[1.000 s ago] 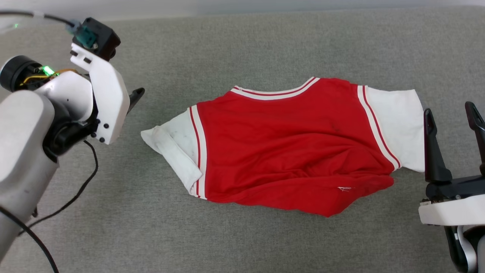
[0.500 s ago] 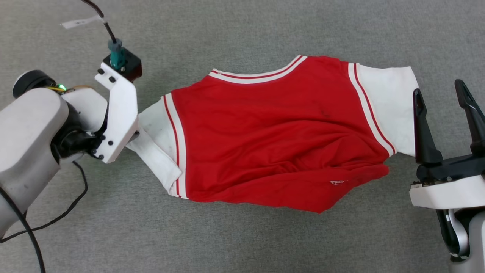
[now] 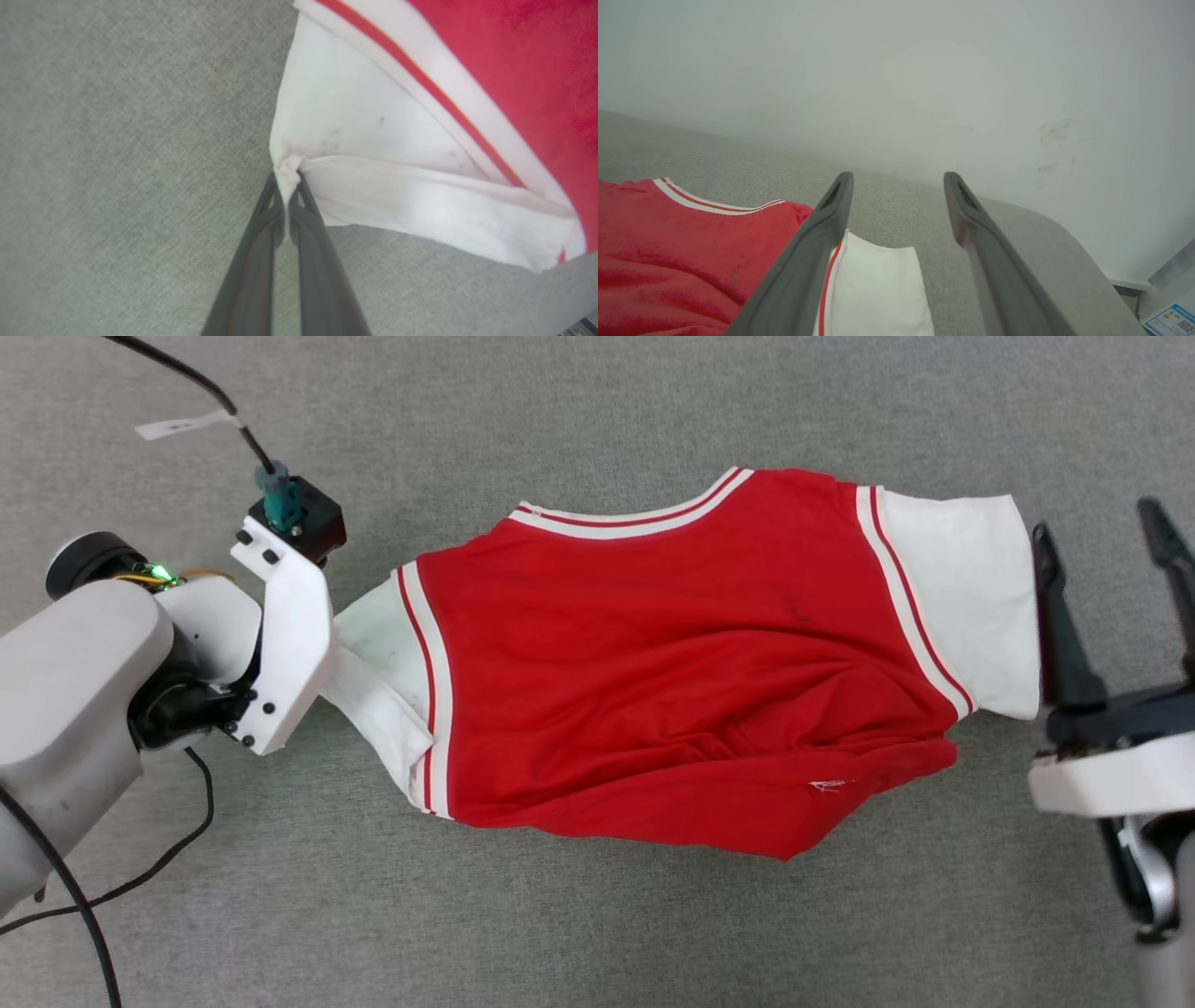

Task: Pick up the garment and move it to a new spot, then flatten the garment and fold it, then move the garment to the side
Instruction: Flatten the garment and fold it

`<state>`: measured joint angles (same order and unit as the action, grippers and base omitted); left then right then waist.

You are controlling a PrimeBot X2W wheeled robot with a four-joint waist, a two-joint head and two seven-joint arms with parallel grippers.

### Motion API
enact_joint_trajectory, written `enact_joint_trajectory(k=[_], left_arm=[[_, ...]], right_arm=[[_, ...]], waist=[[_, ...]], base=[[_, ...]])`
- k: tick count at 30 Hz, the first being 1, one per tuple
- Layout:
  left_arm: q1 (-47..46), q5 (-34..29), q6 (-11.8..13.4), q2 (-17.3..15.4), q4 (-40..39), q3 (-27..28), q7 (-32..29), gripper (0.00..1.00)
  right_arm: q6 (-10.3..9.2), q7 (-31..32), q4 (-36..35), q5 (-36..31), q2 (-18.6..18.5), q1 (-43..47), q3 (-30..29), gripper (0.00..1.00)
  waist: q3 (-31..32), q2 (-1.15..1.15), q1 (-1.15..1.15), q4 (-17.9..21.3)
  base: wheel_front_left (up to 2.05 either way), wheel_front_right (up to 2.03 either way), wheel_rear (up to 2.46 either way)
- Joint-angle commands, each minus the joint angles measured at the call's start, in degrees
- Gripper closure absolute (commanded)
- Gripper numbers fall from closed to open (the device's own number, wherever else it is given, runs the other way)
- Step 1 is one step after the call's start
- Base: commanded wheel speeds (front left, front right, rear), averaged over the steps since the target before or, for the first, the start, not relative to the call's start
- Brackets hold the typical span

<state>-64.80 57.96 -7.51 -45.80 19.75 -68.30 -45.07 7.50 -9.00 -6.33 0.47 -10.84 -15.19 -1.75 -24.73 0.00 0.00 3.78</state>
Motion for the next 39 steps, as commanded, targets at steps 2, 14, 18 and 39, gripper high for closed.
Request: enact_joint_trajectory(k=[2,14,18,39], left_arm=[[0.55,0.55,0.18,-1.03,0.12,-0.78,2.7,1.0],[-1.34,-0.82,0.16,-5.19,-10.21,-2.07,13.02,1.0],[-1.5,-1.37,0.16,-5.03,-12.13,-2.15,14.32,1.0],[-6.96,-4.56,0.16,-1.83,-15.26,-2.21,20.36,1.0]], right_arm=[[-0.03,1.51,-0.68,-0.53,-2.8,-2.73,-0.37,0.0],[-0.03,29.56,2.54,14.57,-29.4,-16.8,12.3,0.0],[-0.03,39.03,4.49,22.59,-36.59,-21.08,18.97,0.0],[-0.03,66.11,23.21,42.35,-38.71,-37.78,37.69,0.0]], waist=[[1.67,0.0,0.0,-0.67],[4.29,0.0,0.0,-5.1],[3.82,0.0,0.0,-6.27],[-6.04,0.0,0.0,-11.83]], base=[[0.0,0.0,0.0],[0.0,0.0,0.0],[0.0,0.0,0.0],[0.0,0.0,0.0]])
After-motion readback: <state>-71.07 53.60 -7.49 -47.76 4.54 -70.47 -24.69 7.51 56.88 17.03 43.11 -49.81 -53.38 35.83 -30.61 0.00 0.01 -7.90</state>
